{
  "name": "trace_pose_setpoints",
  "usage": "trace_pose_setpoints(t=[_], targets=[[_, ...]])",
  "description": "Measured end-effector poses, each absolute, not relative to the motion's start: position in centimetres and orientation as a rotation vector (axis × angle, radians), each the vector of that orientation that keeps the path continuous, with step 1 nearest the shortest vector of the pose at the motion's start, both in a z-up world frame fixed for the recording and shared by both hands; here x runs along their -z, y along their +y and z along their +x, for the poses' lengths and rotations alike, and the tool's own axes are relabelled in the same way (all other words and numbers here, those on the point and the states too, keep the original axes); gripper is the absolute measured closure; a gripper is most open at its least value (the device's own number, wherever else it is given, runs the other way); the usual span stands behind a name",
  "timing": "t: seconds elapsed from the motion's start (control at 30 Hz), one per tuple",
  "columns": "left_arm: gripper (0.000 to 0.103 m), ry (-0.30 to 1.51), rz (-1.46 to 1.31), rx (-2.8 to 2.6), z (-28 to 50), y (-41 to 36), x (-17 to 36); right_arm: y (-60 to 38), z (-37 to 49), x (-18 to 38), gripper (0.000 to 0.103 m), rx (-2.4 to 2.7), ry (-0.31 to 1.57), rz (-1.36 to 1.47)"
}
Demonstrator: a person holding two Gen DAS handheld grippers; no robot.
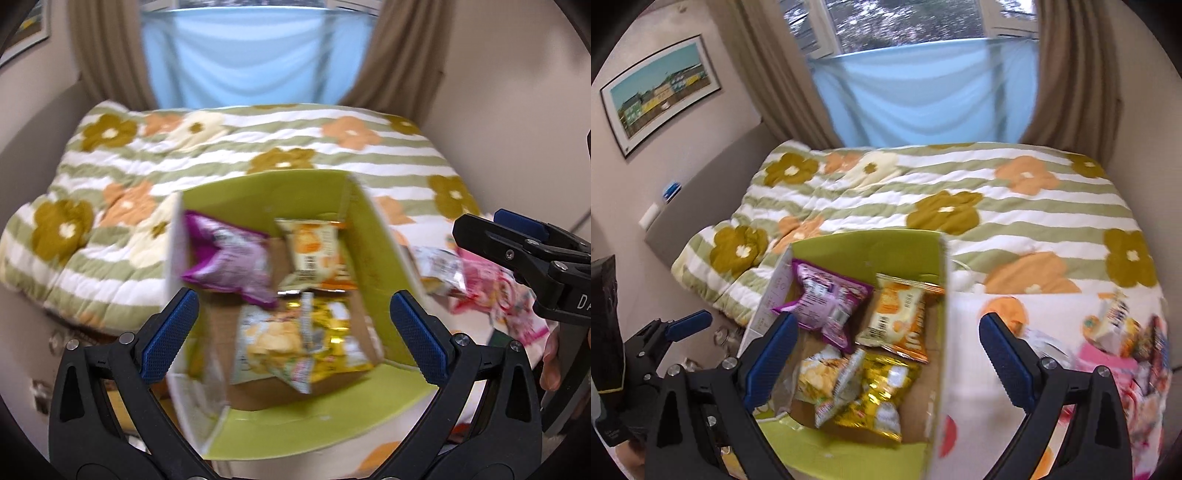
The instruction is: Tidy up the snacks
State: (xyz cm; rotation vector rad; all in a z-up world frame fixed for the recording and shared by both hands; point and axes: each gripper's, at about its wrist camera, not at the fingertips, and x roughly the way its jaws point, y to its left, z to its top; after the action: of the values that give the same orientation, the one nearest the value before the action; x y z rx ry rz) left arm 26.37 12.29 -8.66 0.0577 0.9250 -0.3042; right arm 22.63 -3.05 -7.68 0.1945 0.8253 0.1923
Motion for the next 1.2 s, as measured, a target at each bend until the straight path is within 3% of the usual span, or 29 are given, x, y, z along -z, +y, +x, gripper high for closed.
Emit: trace_pose_setpoints(t=[0.63, 0.97, 1.2], targets=[[0.001, 0.908, 0.102, 0.503, 17.1, -4.4, 8.6, -19.6, 10.7, 6.2, 0.006, -0.028, 0.813, 0.110], [0.001, 1.007, 0.066, 0.499, 12.7, -10.6, 13.4, -26.9, 7.6, 10.3, 0.006, -0.061, 0.879, 0.069], [0.001, 1.086, 0.204, 0.729, 11.2, -16.2, 19.0, -29.9, 7.2, 14.4, 0.006, -0.102, 0.947, 0.088]])
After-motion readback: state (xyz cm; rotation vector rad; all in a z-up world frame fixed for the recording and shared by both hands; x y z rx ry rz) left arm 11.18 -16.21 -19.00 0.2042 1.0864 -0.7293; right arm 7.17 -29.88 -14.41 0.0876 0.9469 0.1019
